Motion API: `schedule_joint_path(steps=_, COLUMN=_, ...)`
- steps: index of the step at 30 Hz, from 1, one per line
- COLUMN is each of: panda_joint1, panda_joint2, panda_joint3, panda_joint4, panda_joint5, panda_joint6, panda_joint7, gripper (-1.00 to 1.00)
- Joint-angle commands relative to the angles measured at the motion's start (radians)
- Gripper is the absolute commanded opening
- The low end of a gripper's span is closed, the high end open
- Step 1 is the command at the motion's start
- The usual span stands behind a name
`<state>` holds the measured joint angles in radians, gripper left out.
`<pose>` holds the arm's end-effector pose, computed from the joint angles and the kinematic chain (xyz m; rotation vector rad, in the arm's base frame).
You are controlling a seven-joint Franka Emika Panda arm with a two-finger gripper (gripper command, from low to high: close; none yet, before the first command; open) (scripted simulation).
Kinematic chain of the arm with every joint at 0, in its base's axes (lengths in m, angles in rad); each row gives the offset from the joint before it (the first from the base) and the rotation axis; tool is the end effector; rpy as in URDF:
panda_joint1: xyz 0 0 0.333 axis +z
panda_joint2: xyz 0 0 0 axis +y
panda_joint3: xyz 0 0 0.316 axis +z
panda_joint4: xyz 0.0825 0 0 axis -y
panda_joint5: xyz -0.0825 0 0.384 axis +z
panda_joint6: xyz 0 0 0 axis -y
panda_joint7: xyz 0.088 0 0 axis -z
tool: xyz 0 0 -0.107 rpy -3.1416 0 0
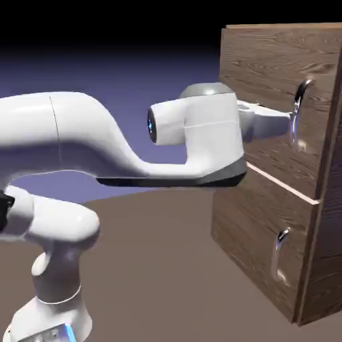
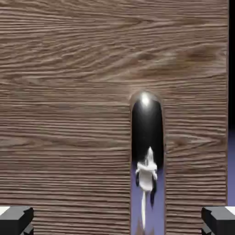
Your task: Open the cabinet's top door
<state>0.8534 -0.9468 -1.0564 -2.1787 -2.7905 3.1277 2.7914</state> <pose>0.3915 -0.1743 0.5696 -1.7629 0.6845 -1.7304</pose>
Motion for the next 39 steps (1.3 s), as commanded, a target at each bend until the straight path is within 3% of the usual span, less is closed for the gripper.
schedule_joint_path(steps=1, panda_joint1=0.0, panda_joint2=0.0, panda_joint3=0.0, panda_joint4=0.0, panda_joint5=0.0, panda_joint6=0.0, panda_joint7=0.0, gripper=0.0)
schedule_joint_path(steps=6, panda_joint1=0.178, panda_joint2=0.055, panda_joint3=-0.103, panda_joint4=0.118, panda_joint5=-0.013, panda_joint6=-0.035, panda_joint7=0.003, gripper=0.0)
schedule_joint_path(steps=7, panda_joint1=0.178, panda_joint2=0.055, panda_joint3=-0.103, panda_joint4=0.118, panda_joint5=-0.013, panda_joint6=-0.035, panda_joint7=0.003, gripper=-1.0)
schedule_joint_path(steps=24, panda_joint1=-0.401, panda_joint2=0.026, panda_joint3=0.324, panda_joint4=-0.283, panda_joint5=0.259, panda_joint6=-0.239, panda_joint7=-0.027, gripper=-1.0)
schedule_joint_path(steps=39, panda_joint1=-0.892, panda_joint2=-0.223, panda_joint3=0.799, panda_joint4=-0.616, panda_joint5=0.815, panda_joint6=-0.352, panda_joint7=-0.256, gripper=-1.0)
